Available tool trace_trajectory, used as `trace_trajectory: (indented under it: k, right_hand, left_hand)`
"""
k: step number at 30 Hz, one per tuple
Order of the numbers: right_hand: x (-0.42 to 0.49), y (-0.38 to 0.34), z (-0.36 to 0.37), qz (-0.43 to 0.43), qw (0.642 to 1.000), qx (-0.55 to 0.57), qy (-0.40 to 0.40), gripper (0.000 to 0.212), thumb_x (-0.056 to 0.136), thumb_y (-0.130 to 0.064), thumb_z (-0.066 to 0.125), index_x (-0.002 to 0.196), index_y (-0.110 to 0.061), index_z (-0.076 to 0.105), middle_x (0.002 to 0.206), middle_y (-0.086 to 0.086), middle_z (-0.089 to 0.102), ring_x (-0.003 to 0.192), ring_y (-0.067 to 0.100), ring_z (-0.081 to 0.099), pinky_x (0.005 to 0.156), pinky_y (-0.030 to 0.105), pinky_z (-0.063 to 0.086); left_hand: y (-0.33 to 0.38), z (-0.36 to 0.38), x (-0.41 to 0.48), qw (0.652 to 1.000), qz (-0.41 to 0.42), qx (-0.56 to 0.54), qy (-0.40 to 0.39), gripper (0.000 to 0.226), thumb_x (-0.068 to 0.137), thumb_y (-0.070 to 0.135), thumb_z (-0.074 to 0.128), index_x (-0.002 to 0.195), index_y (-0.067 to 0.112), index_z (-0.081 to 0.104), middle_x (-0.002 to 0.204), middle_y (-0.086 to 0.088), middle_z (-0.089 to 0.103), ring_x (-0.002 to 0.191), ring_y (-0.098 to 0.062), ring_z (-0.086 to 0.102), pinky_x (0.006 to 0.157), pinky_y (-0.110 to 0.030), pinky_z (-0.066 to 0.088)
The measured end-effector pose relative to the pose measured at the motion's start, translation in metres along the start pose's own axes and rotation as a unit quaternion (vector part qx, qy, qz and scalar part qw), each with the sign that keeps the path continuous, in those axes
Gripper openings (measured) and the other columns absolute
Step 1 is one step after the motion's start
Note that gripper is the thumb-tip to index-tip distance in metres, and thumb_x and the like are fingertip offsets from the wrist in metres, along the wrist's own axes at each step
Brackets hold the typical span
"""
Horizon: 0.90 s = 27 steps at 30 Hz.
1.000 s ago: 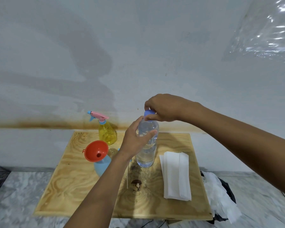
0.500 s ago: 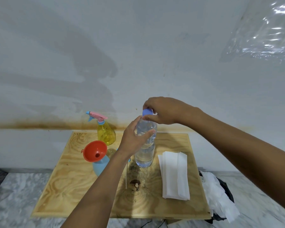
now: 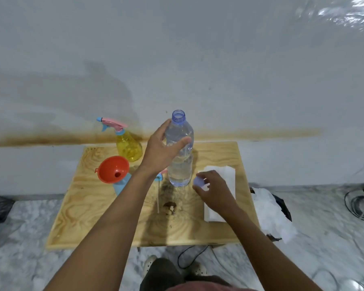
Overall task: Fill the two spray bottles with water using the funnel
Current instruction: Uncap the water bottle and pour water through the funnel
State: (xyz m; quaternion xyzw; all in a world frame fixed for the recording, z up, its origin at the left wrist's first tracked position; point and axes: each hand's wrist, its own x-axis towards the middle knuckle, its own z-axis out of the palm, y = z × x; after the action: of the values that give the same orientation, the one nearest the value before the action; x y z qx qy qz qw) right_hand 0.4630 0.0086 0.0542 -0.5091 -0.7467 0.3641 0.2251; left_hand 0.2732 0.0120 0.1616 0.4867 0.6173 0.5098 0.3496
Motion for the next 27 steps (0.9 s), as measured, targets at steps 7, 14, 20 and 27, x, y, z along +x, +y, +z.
trace_trajectory:
  k: [7,14,20,27]
  right_hand:
    - [-0.008,0.036,0.074,0.078,0.987,-0.086,-0.113,0.033,0.091,-0.022,0.061,0.123,-0.016,0.059,0.125,0.004,0.058,0.117,0.021,0.056,0.093,0.031,0.044]
    - [0.007,0.039,0.09,0.07,0.984,-0.136,-0.096,0.024,0.092,-0.017,0.058,0.116,-0.016,0.062,0.118,0.004,0.057,0.107,0.023,0.059,0.087,0.032,0.047]
    - [0.011,0.038,0.078,0.09,0.983,-0.11,-0.119,0.038,0.089,-0.026,0.065,0.125,-0.019,0.058,0.124,0.001,0.055,0.111,0.021,0.059,0.088,0.034,0.048]
    - [0.02,-0.014,0.015,-0.016,0.99,0.077,0.119,0.056,0.083,-0.049,0.071,0.13,-0.025,0.054,0.124,-0.01,0.06,0.11,0.005,0.058,0.082,0.031,0.055]
  left_hand:
    - [0.007,0.001,-0.004,1.0,0.002,-0.001,-0.001,0.046,0.083,0.022,0.079,0.125,0.027,0.062,0.114,0.011,0.072,0.104,0.0,0.066,0.087,-0.016,0.052]
    - [0.004,0.001,-0.003,1.0,-0.002,0.003,-0.002,0.05,0.083,0.023,0.079,0.13,0.021,0.06,0.117,0.009,0.071,0.106,-0.001,0.066,0.089,-0.02,0.053]
    - [-0.004,-0.001,0.0,1.0,-0.014,0.02,-0.005,0.066,0.08,0.035,0.08,0.139,0.021,0.053,0.124,0.008,0.068,0.115,-0.005,0.063,0.101,-0.036,0.053]
    - [-0.002,-0.003,0.0,0.998,-0.017,0.059,-0.011,0.074,0.072,0.054,0.08,0.137,0.028,0.054,0.126,0.01,0.066,0.119,-0.005,0.06,0.103,-0.041,0.051]
